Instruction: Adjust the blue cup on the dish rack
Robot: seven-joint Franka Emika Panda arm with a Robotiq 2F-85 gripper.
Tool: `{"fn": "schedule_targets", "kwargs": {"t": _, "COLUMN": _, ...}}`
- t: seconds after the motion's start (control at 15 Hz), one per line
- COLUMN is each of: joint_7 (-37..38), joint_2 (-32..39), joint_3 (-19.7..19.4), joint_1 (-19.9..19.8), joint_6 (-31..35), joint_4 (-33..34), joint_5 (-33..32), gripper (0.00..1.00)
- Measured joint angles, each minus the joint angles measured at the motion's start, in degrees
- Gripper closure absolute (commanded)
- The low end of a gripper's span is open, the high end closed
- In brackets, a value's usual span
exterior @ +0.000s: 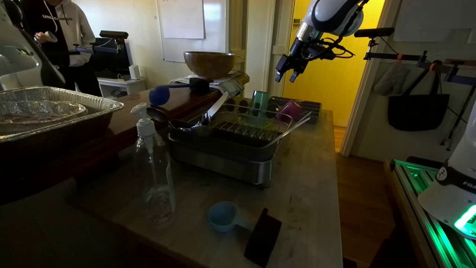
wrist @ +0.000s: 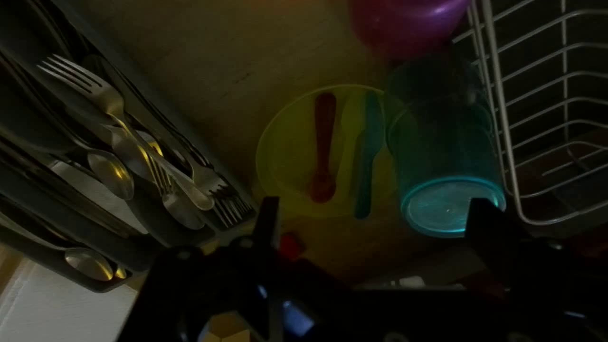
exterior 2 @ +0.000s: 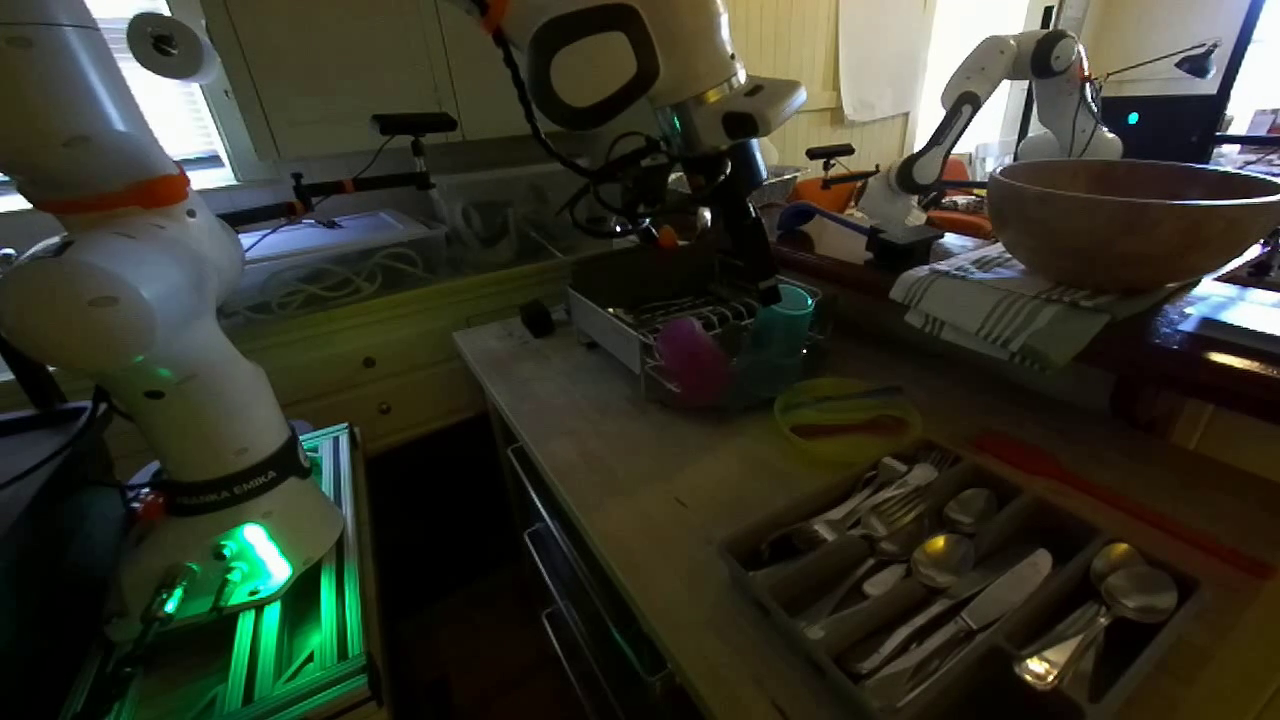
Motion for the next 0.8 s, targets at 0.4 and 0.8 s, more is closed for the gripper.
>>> {"fn": "schedule_targets", "kwargs": {"t": 0.4, "joint_7": 0.36, "joint_2": 5.56, "joint_3": 1.58, "joint_1": 0.11, "joint_6": 0.10, "joint_4": 4.61, "joint_5": 3.61, "gripper": 0.00}}
{"fn": "schedule_targets", "kwargs": {"t": 0.8, "joint_7": 0.30, "joint_2": 8.54, "joint_3": 3.48, "joint_1": 0.31, "joint_6": 0.10, "joint_4": 6.75, "joint_5": 10.37, "gripper": 0.00}}
